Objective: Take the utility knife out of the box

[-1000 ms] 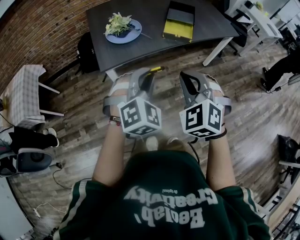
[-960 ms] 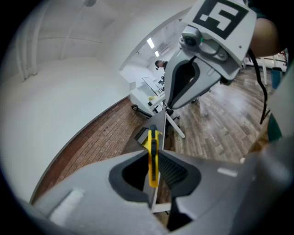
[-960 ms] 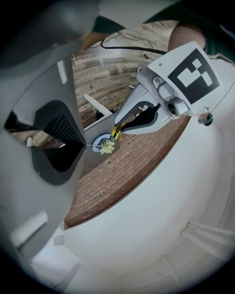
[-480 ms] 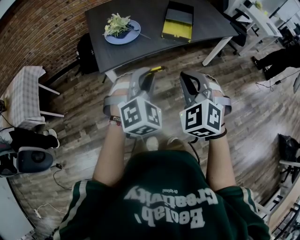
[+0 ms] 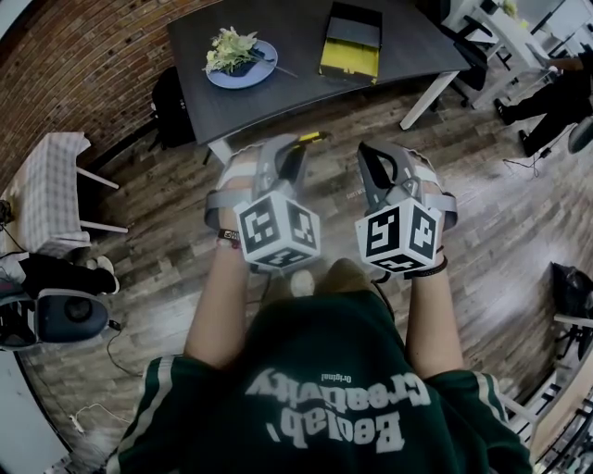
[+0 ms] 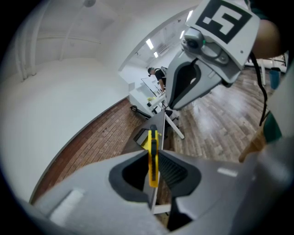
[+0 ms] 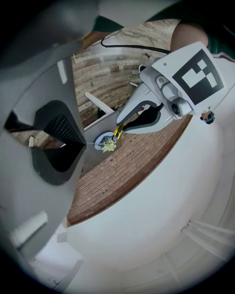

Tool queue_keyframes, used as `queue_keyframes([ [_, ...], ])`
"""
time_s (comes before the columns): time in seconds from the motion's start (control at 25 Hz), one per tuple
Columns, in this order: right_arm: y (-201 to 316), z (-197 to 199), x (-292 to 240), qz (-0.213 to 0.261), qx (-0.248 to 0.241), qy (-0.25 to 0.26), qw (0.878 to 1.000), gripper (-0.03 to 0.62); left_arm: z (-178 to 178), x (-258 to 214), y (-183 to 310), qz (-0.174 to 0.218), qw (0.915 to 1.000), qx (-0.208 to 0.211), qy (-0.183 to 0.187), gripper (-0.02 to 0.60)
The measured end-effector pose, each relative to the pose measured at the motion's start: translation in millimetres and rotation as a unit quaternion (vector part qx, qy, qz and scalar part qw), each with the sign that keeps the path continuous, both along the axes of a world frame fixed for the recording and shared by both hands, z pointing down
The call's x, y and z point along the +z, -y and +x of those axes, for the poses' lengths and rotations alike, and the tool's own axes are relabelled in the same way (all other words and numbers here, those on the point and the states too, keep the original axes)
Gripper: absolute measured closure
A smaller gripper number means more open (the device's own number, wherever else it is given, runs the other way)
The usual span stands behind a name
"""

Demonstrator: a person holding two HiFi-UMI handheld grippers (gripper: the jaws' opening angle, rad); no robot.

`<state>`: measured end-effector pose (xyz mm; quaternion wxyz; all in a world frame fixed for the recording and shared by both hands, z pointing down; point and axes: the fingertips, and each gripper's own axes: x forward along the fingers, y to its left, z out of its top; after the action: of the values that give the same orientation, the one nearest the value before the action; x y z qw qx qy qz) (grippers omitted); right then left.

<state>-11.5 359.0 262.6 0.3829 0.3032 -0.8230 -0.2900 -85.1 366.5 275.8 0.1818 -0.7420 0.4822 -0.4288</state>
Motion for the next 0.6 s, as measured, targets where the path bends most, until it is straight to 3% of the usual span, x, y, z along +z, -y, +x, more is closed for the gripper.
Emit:
queue_keyframes([
  [0.4, 2.7, 1.0, 0.9, 0.009, 0.004, 0.002, 1.0, 0.588, -0.5, -1.1, 3.9, 0.001, 1.0, -0.004, -0.003, 0.517],
  [0.6, 28.5, -2.4, 12.0, 0.003, 0.002, -0.003, 1.0, 0.588, -1.9, 5.9, 32.0, -0.005, 1.0, -0.001, 0.0, 0.517],
])
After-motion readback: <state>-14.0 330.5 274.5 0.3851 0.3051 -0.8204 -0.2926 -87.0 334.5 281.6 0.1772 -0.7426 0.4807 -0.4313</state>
